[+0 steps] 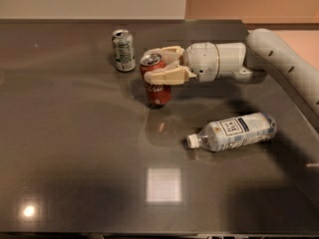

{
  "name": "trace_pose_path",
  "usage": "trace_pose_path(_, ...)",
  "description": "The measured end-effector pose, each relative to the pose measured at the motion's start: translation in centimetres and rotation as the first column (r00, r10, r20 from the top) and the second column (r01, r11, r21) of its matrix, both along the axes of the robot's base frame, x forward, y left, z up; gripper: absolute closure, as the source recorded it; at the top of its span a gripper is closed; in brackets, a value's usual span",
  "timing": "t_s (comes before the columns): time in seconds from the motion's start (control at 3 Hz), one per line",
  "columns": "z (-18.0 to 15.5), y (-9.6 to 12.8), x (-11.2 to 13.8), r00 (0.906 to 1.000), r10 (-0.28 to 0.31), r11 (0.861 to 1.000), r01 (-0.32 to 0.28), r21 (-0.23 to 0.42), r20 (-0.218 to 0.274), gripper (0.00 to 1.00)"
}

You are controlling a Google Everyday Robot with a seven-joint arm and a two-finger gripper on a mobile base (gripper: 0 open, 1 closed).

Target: Place coke can upright

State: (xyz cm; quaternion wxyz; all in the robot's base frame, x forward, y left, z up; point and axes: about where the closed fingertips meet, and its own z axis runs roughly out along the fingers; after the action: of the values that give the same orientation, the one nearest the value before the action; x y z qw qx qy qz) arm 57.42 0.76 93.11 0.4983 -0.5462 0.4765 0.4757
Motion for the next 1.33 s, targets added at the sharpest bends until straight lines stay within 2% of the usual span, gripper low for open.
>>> trace_pose_path(0.33,-0.6,0.6,-0.1,1.0,-0.005,0.999,0.005,0.033,0.005,0.83)
trace_pose_path(0.67,-0.8,1.3,-0.1,0.9999,-0.002,0.998,0.001,0.061,0.01,0.6)
trace_pose_path(1.33,-0.7,1.8,-0.3,0.9999,0.008,0.998,-0.009,0.061,0.011,0.13)
